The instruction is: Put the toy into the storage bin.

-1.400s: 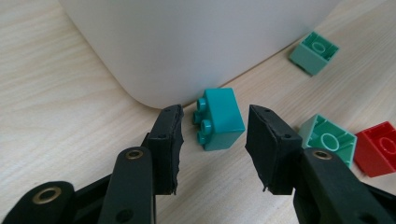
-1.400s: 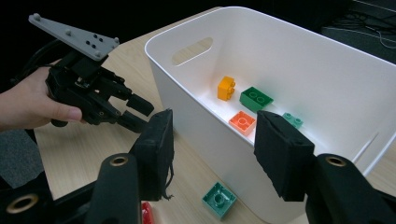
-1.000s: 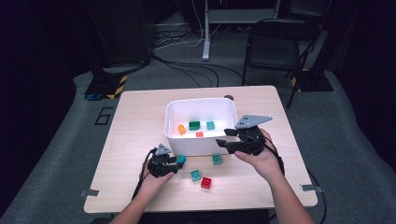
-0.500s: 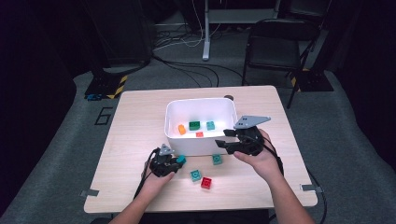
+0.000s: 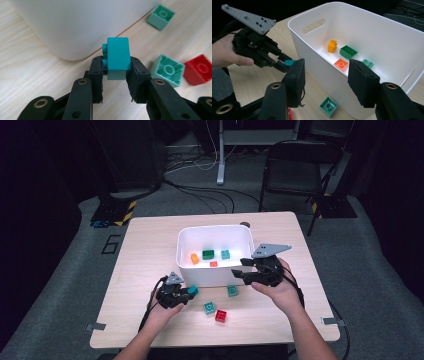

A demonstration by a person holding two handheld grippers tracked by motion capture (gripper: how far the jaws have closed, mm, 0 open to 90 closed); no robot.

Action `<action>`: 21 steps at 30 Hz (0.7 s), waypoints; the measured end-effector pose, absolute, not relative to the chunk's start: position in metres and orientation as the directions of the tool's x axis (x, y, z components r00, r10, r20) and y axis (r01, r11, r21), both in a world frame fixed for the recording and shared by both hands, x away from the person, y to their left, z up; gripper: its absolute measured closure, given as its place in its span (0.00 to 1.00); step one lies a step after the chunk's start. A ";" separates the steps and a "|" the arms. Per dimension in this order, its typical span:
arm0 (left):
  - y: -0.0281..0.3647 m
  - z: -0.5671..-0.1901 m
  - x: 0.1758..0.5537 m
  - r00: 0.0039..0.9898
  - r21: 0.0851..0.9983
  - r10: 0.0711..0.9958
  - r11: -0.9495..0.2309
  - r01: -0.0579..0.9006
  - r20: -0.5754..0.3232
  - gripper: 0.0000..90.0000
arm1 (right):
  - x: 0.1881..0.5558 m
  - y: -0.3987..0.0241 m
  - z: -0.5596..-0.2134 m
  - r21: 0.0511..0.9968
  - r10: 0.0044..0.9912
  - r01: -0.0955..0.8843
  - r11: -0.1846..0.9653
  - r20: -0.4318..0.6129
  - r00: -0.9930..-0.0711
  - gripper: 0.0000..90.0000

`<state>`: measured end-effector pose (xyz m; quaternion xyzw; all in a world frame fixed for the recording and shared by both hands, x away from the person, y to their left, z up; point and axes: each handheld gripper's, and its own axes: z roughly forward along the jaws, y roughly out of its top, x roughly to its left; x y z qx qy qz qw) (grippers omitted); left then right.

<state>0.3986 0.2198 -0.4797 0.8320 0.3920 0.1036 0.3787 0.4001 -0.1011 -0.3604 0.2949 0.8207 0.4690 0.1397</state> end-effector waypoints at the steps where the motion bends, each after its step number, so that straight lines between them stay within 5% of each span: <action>1: 0.221 -0.476 0.398 0.677 0.711 0.726 -0.412 0.570 -0.122 0.75 | 0.400 -0.101 -0.360 0.852 0.615 0.353 0.386 0.047 -0.787 0.52; 21: 0.230 -0.387 0.395 0.719 0.761 0.685 -0.404 0.507 -0.116 0.75 | 0.400 -0.107 -0.359 0.855 0.628 0.359 0.374 0.051 -0.776 0.52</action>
